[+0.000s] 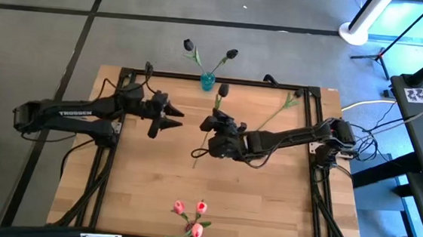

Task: Sort flowers into vase by color
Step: Put the bottom black flower into the blue vase

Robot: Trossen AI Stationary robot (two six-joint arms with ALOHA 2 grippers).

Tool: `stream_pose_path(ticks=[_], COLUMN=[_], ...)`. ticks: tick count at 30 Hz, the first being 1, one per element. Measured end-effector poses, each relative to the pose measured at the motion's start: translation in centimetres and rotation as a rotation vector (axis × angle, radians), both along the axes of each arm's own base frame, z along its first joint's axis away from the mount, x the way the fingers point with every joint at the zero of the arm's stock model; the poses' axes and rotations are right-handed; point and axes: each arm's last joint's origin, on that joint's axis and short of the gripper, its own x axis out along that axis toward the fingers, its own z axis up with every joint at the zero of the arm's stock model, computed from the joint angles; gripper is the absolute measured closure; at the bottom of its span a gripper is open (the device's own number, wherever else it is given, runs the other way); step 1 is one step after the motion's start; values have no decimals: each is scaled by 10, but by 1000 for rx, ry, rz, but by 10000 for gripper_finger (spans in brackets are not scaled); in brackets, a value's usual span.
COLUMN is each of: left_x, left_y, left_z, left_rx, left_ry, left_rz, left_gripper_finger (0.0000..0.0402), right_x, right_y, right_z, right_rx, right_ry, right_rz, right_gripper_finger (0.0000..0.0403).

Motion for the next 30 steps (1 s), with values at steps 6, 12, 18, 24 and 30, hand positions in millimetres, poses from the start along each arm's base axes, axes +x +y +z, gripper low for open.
stream_pose_path(ticks=[6, 12, 18, 24, 30], left_x=[-3, 2, 14, 25, 29], left_y=[-3, -9, -5, -2, 0], left_z=[-13, -10, -18, -22, -19], left_rx=[-52, -145, -165, -243, -270], left_ry=[-178, -282, -307, -352, -416], left_rz=[-22, -45, 105, 12, 1], left_gripper_finger=[190, 190, 190, 190, 190], right_x=[11, 14, 25, 38, 43], right_y=[-9, -27, -32, -27, -30], right_z=[10, 14, 22, 25, 20], right_rx=[-58, -205, -260, -306, -343], right_ry=[71, 236, 169, 76, 90], right_rz=[139, 122, 185, 332, 377], right_gripper_finger=[398, 398, 398, 398, 398])
